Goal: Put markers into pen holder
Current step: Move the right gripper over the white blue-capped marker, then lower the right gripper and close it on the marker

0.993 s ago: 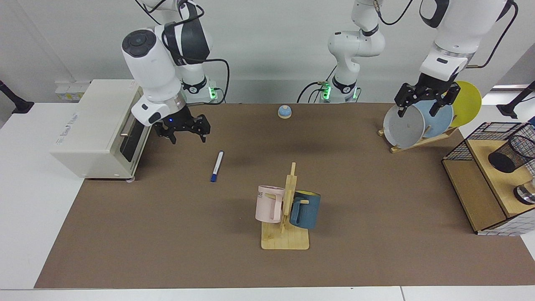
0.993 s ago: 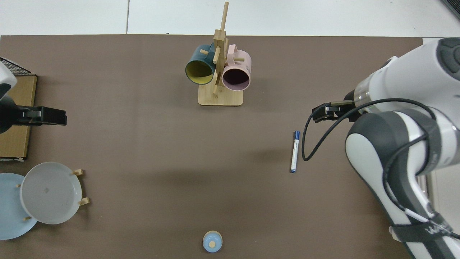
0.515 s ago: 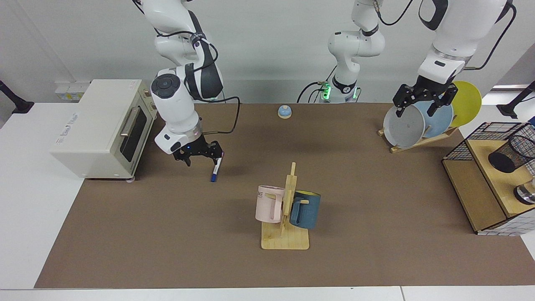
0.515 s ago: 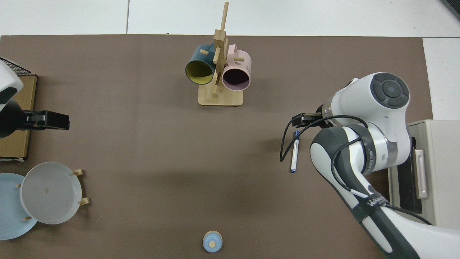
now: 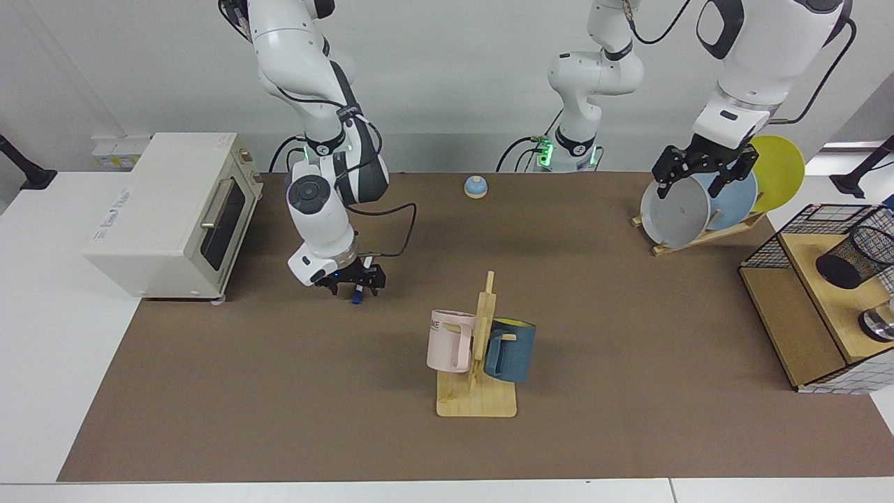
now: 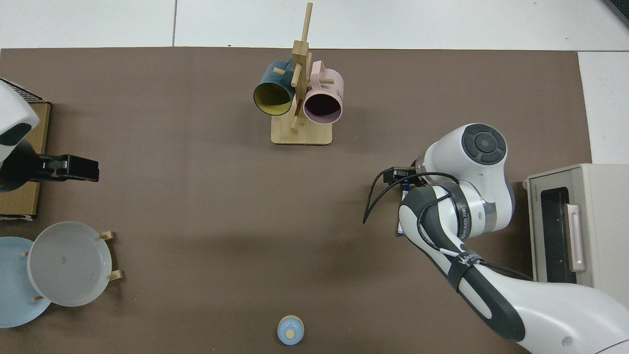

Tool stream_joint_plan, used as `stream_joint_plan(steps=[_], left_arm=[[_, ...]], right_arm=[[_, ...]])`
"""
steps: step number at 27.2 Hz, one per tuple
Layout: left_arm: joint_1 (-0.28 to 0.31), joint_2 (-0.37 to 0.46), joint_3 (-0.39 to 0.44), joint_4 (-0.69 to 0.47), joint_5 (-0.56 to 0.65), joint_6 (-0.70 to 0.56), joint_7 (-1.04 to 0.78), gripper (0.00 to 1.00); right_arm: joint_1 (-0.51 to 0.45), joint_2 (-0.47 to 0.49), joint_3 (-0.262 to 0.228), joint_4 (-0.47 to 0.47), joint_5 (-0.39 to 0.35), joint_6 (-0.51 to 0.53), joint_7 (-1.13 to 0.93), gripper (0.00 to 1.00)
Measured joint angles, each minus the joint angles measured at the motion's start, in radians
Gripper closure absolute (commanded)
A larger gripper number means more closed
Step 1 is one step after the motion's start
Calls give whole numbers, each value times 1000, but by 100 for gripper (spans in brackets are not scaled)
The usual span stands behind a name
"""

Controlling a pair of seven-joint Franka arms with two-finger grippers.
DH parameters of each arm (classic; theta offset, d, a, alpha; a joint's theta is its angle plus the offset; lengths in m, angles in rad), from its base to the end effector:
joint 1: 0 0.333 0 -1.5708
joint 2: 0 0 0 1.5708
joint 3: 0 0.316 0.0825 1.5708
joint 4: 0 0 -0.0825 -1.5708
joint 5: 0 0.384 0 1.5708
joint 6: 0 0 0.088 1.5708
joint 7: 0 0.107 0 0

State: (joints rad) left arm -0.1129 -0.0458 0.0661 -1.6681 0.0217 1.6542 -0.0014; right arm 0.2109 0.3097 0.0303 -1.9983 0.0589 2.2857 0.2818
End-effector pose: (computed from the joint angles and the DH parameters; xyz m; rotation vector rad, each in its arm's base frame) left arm 0.5466 -0.0226 0.6109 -3.1225 0.0732 -0.0504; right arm 0.5827 0.1441 0.3030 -3.0928 0.1254 0.0547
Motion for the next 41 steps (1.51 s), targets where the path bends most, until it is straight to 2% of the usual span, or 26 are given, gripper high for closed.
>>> stream_joint_plan(steps=[4,7,8,12,15,28,41], left_arm=[[0,0,0,-5,-3,0,0,0],[0,0,1,-8,-6,0,0,0],[0,0,1,-10,-7,0,0,0],[0,0,1,-18,-8,0,0,0],[0,0,2,-21,-8,0,0,0],[0,-3,2,-24,-8,0,2,0],[-2,-4,-1,-24,-22,6,6,0]], right_arm=[[0,20,0,-17,0,19,0,7],[0,24,0,-18,0,19,0,21],[0,24,0,-18,0,19,0,28],[0,23,-1,-19,0,19,2,66],[0,19,-4,-19,-1,19,3,99],[22,14,-3,-12,-2,8,4,100],[24,-39,-1,139,12,-153,88,100]])
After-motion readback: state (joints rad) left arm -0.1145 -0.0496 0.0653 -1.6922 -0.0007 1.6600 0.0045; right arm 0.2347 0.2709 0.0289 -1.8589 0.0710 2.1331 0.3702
